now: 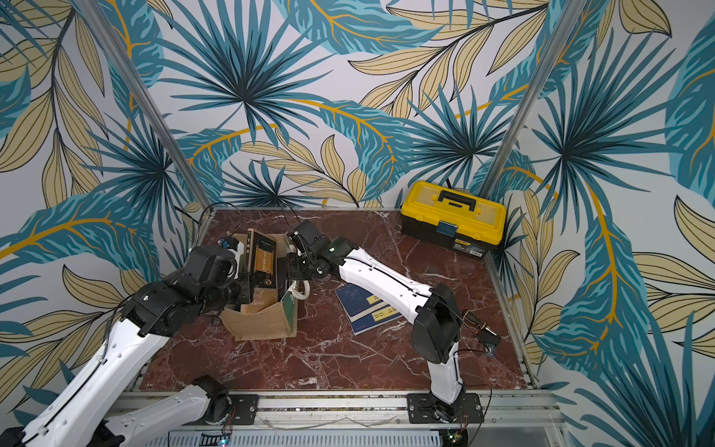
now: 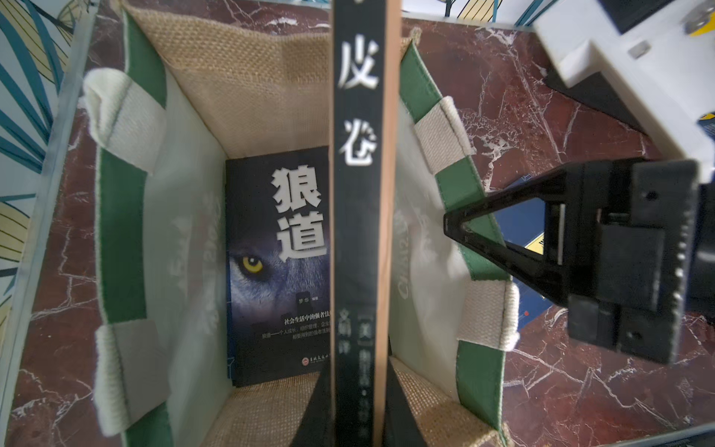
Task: Put the books into the canvas bag
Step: Place the book in the canvas bag.
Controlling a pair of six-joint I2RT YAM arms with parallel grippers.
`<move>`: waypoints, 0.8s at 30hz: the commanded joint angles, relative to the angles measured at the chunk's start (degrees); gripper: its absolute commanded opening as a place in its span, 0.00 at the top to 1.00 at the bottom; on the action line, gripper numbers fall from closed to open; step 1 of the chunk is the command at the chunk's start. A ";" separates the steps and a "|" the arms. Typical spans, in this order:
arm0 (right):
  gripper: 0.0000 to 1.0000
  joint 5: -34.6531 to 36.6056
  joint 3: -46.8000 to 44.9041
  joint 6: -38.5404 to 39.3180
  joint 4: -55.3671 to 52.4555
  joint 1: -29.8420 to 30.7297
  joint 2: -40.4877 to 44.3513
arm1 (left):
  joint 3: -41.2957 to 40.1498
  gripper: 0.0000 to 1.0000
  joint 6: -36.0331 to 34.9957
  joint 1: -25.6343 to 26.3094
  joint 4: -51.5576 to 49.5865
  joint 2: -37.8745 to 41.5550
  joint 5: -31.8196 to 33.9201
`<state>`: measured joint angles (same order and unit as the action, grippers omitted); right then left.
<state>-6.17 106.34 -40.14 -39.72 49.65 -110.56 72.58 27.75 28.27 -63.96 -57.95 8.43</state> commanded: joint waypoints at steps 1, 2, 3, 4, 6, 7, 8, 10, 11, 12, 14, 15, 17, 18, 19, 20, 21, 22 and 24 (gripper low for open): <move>1.00 0.49 0.05 -0.29 1.32 0.00 1.80 | 4.92 0.98 0.34 -1.42 -0.97 -3.31 -6.51; 1.00 0.49 0.07 -0.29 1.32 -0.01 1.77 | 5.50 0.98 0.09 -1.76 -0.98 -4.39 -8.18; 1.00 0.49 0.09 -0.25 1.24 0.00 1.68 | 6.08 0.98 -0.29 -2.06 -0.94 -5.52 -9.65; 1.00 0.47 0.09 -0.18 1.28 -0.03 1.71 | 6.49 0.98 -0.54 -2.49 -0.90 -6.53 -10.93; 1.00 0.51 0.20 -0.11 1.25 0.00 1.58 | 6.89 0.98 -1.17 -3.65 -0.72 -8.01 -12.68; 1.00 0.51 0.31 -0.01 1.31 0.00 1.50 | 6.80 0.99 -1.58 -4.61 -0.38 -8.51 -13.78; 1.00 0.47 0.47 0.06 1.31 -0.06 1.47 | 6.51 0.99 -1.92 -5.51 0.12 -8.89 -15.17; 1.00 0.11 1.10 0.15 1.27 -0.01 1.10 | 5.06 0.99 -2.50 -8.53 1.81 -9.28 -19.12; 1.00 -0.22 1.43 0.21 1.25 -0.06 0.89 | 4.05 0.99 -2.61 -9.89 2.86 -9.38 -21.24; 1.00 -0.33 1.87 0.23 1.23 -0.07 0.58 | 2.63 0.99 -2.65 -11.38 4.25 -9.37 -23.31; 1.00 -0.56 2.54 0.39 1.19 -0.03 0.14 | -0.57 0.99 -3.12 -14.07 7.28 -9.46 -27.38; 0.99 -0.62 2.80 0.39 1.20 0.00 -0.08 | -2.51 1.00 -3.22 -15.60 8.83 -9.59 -29.38; 0.99 -0.84 3.16 0.45 1.14 -0.04 -0.43 | -5.42 1.00 -3.80 -18.19 10.57 -10.21 -31.53; 0.99 -0.96 3.42 0.50 1.04 -0.09 -0.66 | -6.83 1.00 -4.37 -19.43 10.94 -10.84 -32.28; 0.99 -1.10 3.60 0.45 1.06 -0.06 -0.83 | -7.86 1.00 -4.98 -20.79 11.05 -11.54 -32.97; 0.99 -1.21 3.75 0.57 1.05 -0.05 -0.94 | -8.59 1.00 -5.53 -21.92 11.05 -12.22 -33.58; 0.98 -1.33 3.84 0.57 1.05 -0.08 -1.12 | -9.29 1.00 -6.22 -23.21 11.05 -12.93 -34.41; 0.98 -1.39 4.00 0.69 1.05 -0.12 -1.30 | -9.92 1.00 -6.78 -24.41 11.05 -13.67 -35.20; 0.98 -1.60 4.04 0.65 1.06 -0.15 -1.47 | -10.64 1.00 -8.01 -25.93 11.05 -14.74 -35.88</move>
<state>-6.90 108.44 -40.21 -39.75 49.58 -111.92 65.43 22.83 4.38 -54.63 -69.87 -25.89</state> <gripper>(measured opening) 0.049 0.163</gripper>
